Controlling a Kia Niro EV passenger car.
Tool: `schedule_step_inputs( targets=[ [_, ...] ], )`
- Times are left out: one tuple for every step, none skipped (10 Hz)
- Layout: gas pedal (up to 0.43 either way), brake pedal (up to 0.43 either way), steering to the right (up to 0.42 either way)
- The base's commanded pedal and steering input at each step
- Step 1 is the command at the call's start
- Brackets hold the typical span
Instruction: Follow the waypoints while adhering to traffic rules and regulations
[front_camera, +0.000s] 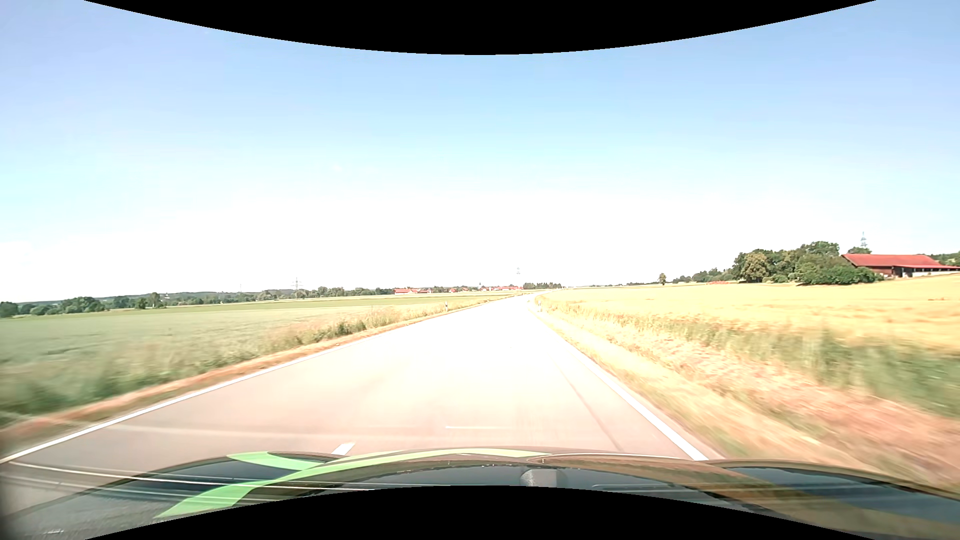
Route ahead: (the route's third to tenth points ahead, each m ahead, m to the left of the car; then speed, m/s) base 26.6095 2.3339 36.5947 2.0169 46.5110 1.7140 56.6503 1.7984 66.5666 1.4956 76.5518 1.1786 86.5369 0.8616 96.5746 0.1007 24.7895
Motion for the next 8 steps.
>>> schedule_step_inputs(
  targets=[
    [0.39, 0.0, 0.0],
    [0.39, 0.0, 0.0],
    [0.39, 0.0, 0.0],
    [0.39, 0.0, 0.0],
    [0.39, 0.0, 0.0],
    [0.39, 0.0, 0.0],
    [0.39, 0.0, 0.0],
    [0.39, 0.0, 0.0]
  ],
)
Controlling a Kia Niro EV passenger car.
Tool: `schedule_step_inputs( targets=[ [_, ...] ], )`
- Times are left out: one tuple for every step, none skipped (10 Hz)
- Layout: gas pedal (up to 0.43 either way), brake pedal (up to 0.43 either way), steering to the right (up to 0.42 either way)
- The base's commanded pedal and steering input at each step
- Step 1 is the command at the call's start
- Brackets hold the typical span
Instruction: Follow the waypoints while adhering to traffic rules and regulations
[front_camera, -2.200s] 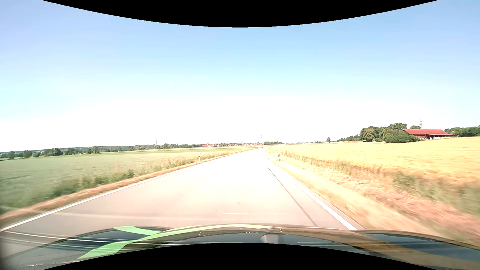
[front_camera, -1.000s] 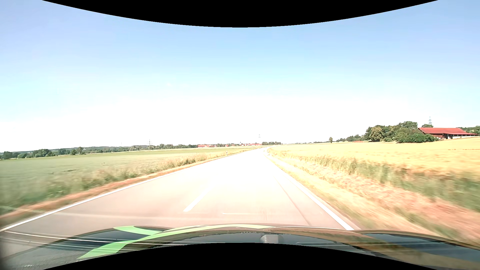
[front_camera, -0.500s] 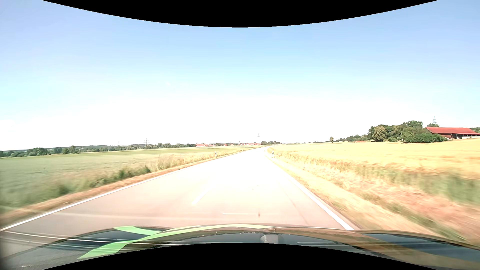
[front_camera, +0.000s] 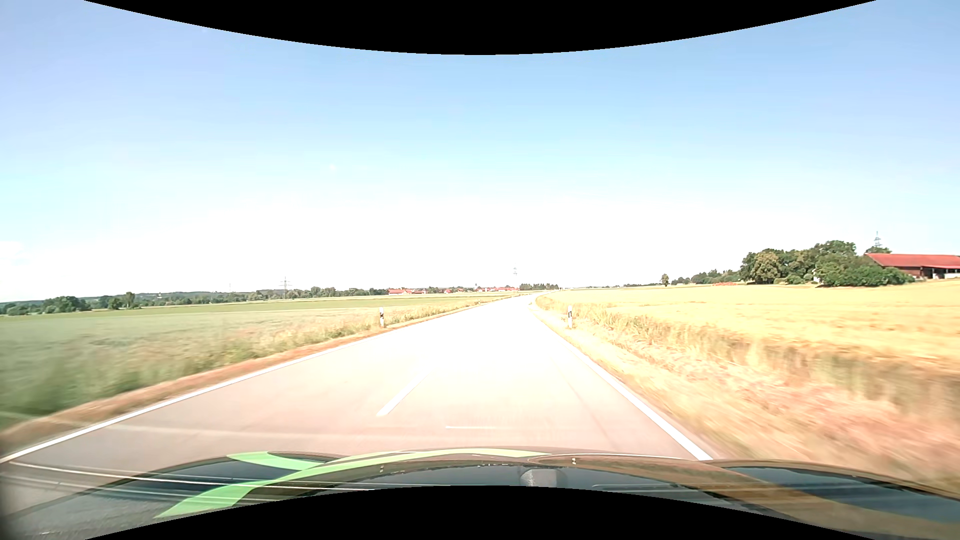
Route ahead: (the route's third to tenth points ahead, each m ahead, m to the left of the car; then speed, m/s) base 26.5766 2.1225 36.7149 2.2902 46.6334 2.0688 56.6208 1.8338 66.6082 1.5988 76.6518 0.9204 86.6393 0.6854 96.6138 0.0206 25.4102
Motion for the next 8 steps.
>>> schedule_step_inputs(
  targets=[
    [0.39, 0.0, 0.0],
    [0.39, 0.0, 0.0],
    [0.398, 0.0, 0.0],
    [0.398, 0.0, 0.0],
    [0.39, 0.0, 0.001],
    [0.268, 0.0, 0.001],
    [0.177, 0.0, 0.001],
    [0.118, 0.0, 0.001]
  ],
)
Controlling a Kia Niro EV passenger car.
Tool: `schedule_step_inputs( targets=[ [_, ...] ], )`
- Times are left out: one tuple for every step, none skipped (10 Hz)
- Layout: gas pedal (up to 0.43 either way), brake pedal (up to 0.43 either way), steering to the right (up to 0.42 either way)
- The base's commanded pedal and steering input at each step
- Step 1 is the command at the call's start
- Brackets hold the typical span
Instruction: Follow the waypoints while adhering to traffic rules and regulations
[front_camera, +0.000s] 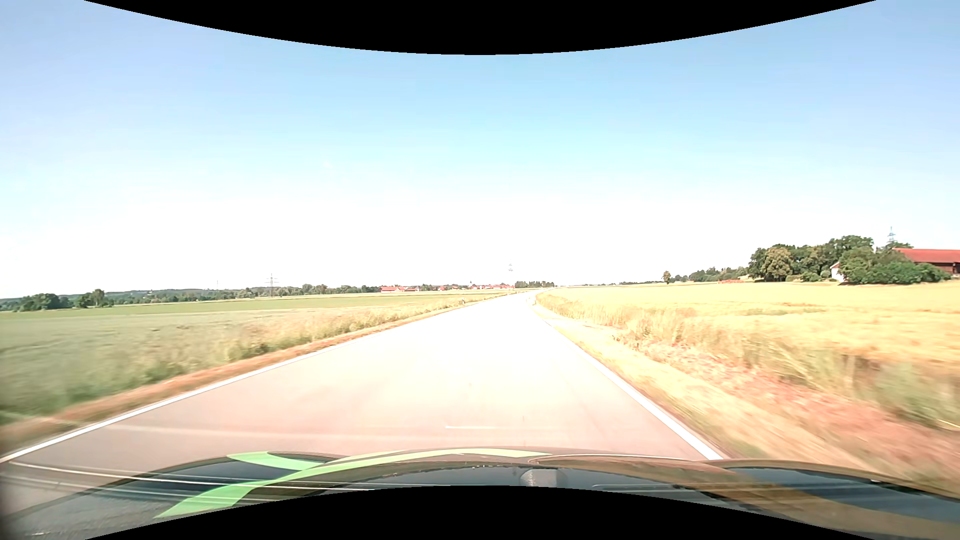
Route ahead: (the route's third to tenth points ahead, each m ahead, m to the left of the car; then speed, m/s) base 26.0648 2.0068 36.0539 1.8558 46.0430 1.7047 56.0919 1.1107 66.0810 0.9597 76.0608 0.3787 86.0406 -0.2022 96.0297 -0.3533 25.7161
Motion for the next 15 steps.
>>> schedule_step_inputs(
  targets=[
    [0.047, 0.0, 0.001],
    [0.047, 0.0, 0.001],
    [0.047, 0.0, 0.001],
    [0.047, 0.0, 0.001],
    [0.047, 0.0, 0.002],
    [0.047, 0.0, 0.003],
    [0.047, 0.0, 0.005],
    [0.047, 0.0, 0.005],
    [0.059, 0.0, 0.005],
    [0.059, 0.0, 0.004],
    [0.059, 0.0, 0.004],
    [0.059, 0.0, 0.003],
    [0.067, 0.0, 0.003],
    [0.087, 0.0, 0.003],
    [0.098, 0.0, 0.003]
  ],
)
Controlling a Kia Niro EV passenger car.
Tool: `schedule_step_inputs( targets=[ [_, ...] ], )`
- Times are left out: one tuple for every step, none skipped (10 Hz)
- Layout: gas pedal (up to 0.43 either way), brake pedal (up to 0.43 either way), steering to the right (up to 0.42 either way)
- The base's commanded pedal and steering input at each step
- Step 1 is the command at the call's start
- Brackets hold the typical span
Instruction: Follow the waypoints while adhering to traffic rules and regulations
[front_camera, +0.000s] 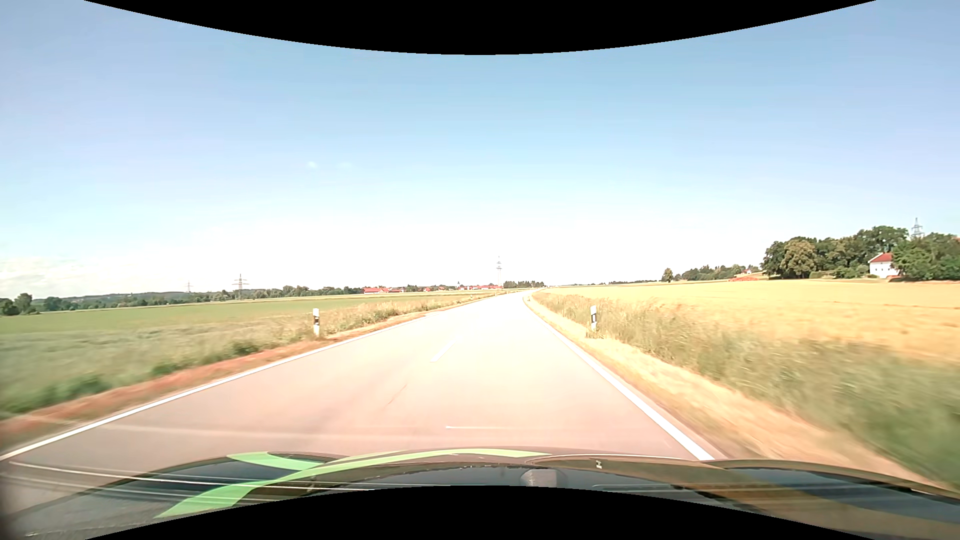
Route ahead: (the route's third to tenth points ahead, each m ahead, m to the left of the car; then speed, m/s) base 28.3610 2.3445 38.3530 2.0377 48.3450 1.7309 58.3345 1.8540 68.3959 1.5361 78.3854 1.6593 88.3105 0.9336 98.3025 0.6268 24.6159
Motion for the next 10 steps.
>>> schedule_step_inputs(
  targets=[
    [0.11, 0.0, 0.002],
    [0.13, 0.0, 0.002],
    [0.157, 0.0, 0.002],
    [0.169, 0.0, 0.002],
    [0.177, 0.0, 0.002],
    [0.189, 0.0, 0.001],
    [0.197, 0.0, 0.001],
    [0.22, 0.0, 0.0],
    [0.228, 0.0, 0.0],
    [0.24, 0.0, 0.0]
  ],
)
